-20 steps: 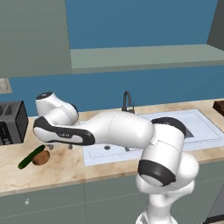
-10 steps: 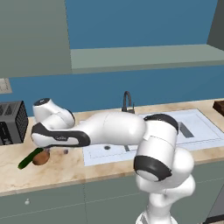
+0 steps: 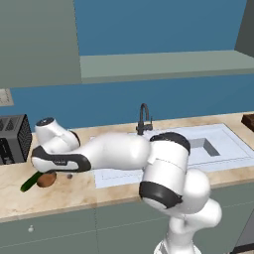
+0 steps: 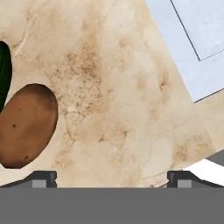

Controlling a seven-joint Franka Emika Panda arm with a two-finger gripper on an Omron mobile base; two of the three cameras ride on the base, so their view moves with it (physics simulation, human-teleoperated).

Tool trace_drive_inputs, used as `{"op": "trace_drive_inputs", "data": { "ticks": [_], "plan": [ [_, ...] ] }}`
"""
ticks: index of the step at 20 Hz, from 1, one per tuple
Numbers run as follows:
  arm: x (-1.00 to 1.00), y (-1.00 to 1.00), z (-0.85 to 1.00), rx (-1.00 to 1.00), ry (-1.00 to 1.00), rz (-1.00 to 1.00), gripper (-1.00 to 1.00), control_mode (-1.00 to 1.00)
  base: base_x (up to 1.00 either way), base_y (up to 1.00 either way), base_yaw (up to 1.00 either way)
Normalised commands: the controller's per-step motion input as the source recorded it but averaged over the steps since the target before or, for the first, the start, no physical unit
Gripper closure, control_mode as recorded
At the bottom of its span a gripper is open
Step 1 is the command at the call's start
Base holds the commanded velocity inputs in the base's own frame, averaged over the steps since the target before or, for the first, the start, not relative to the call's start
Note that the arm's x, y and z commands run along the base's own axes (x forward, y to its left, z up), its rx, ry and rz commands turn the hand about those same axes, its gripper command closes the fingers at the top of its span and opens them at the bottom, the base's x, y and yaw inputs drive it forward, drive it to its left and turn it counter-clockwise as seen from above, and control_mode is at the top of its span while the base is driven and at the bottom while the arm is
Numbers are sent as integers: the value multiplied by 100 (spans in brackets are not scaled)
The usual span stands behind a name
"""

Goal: Pick up all produce items and place them in the sink. Turn on the sink faucet to wash them. Then turn the sink off and put them in the tray.

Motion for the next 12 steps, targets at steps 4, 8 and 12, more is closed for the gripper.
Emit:
{"op": "trace_drive_inputs", "data": {
  "ticks": [4, 8, 12],
  "plan": [
    [24, 30, -5, 0, 0, -5, -100, -100, 0, 0, 0],
    [24, 27, -5, 0, 5, -3, -100, -100, 0, 0, 0],
    [11, 21, -23, 0, 3, 0, -100, -100, 0, 0, 0]
  ]
}}
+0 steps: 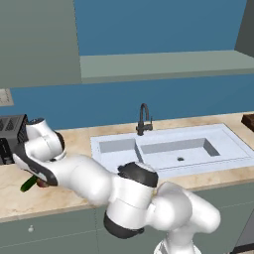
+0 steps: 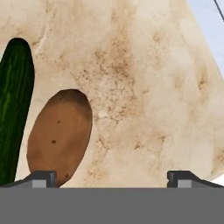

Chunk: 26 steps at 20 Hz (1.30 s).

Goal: Pick up all produce items and place them in the sink. Turn on the sink faucet to wash them. Then turn the sink off and put them in the tray.

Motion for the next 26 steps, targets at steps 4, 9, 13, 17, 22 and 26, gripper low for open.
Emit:
{"op": "trace_drive_inputs", "data": {
  "ticks": [4, 9, 13, 17, 22, 26],
  "plan": [
    [0, 2, -37, 0, 0, 0, -100, -100, 0, 0, 0],
    [4, 0, -29, 0, 0, 0, -100, -100, 0, 0, 0],
    [13, 0, -26, 0, -2, 0, -100, -100, 0, 0, 0],
    [18, 0, -25, 0, -6, 0, -100, -100, 0, 0, 0],
    [17, 0, -21, 0, -8, 0, -100, -100, 0, 0, 0],
    [10, 0, -27, 0, -6, 0, -100, -100, 0, 0, 0]
  ]
}}
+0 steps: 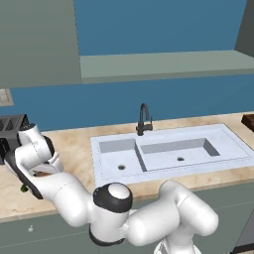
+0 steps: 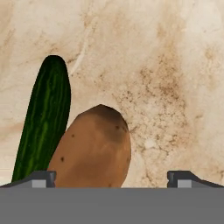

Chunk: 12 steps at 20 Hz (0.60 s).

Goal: Pick up all produce items and place them in the sink. Turn on the sink faucet to wash them. Then turn the sink off and put them in the tray.

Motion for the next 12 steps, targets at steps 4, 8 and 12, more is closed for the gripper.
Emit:
{"op": "trace_drive_inputs", "data": {
  "ticks": [4, 8, 12],
  "plan": [
    [1, 0, -38, 1, -7, 0, -100, -100, 0, 0, 0],
    [0, 0, -44, 1, -7, 0, -100, -100, 0, 0, 0],
    [0, -1, -42, 2, -4, -1, -100, -100, 0, 0, 0]
  ]
}}
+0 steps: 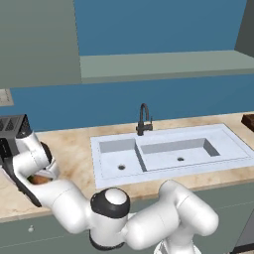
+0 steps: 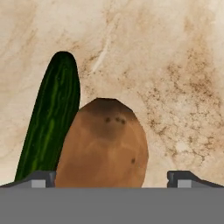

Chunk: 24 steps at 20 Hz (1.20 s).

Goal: Pick up all produce items and place them in the sink. Turn on the sink faucet to wash them. Then turn the sink off and put them in the tray.

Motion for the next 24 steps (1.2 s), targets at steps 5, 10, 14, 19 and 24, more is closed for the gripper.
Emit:
{"op": "trace_drive_inputs", "data": {
  "ticks": [5, 10, 14, 19, 24],
  "plan": [
    [0, -2, -41, 7, 0, -1, -100, -100, 0, 0, 0],
    [0, -4, -45, 10, 0, 0, -100, -100, 0, 0, 0],
    [0, 0, -44, 5, 0, 0, 100, -100, 0, 0, 0],
    [1, 4, -10, 0, 2, 1, 100, -100, 0, 0, 0],
    [-6, -18, 12, -1, -2, 0, 100, -100, 0, 0, 0]
  ]
}}
